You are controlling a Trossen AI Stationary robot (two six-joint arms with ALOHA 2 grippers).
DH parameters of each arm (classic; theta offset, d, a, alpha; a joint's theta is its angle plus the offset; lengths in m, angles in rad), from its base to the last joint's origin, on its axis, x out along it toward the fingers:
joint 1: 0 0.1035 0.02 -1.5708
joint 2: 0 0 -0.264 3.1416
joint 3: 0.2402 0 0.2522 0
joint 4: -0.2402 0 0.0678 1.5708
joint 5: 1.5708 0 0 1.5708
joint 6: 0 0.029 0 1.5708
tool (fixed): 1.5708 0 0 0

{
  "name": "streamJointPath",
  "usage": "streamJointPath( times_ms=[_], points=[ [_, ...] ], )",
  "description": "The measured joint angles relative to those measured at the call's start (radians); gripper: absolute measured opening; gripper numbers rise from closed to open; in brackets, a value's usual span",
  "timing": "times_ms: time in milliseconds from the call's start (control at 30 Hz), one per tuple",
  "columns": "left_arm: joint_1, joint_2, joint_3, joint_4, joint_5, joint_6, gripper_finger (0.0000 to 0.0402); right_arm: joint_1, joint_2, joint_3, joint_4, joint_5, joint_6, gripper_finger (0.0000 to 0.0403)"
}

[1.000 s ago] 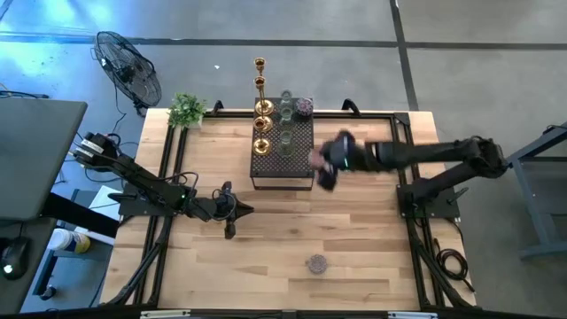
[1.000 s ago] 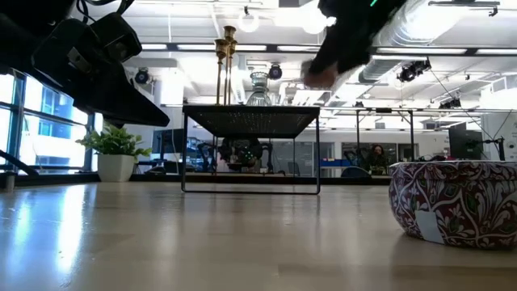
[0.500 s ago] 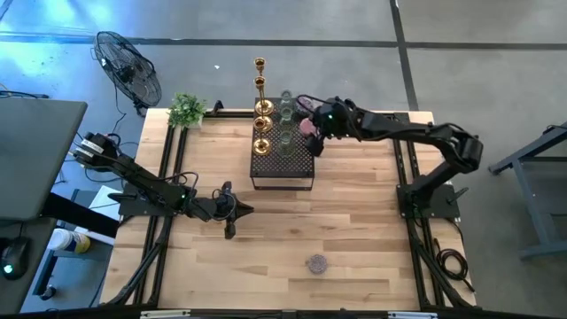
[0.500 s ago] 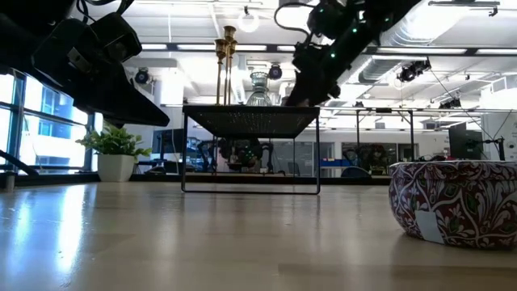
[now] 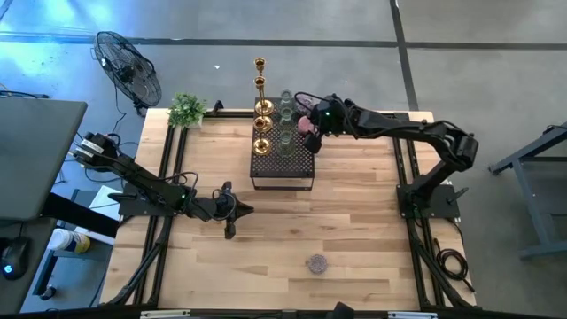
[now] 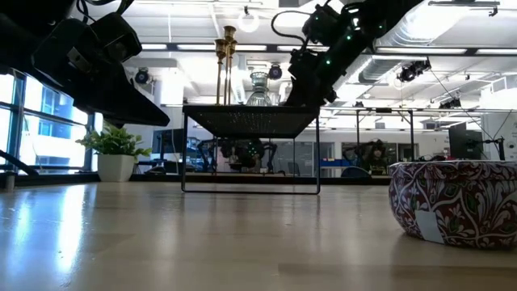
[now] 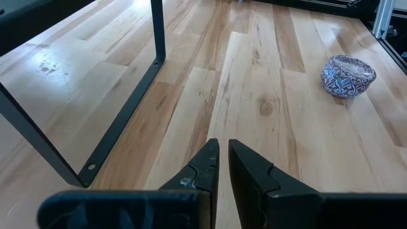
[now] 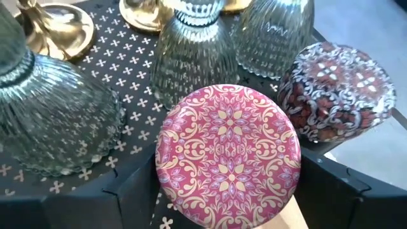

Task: Pick & Place candle stick holders
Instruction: Put the pink and white candle on the shelf aligned with the black and red candle

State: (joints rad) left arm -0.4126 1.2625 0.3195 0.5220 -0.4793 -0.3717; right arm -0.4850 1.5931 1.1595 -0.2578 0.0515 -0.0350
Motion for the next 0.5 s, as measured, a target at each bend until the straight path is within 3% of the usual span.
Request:
streamJointPath(
  times_ms=[500],
  points=[
    [0.0, 0.0, 0.0, 0.001, 0.006, 0.0, 0.0033, -0.004, 0.031, 0.0, 0.036, 0.002, -0.009, 0.0307]
  ],
)
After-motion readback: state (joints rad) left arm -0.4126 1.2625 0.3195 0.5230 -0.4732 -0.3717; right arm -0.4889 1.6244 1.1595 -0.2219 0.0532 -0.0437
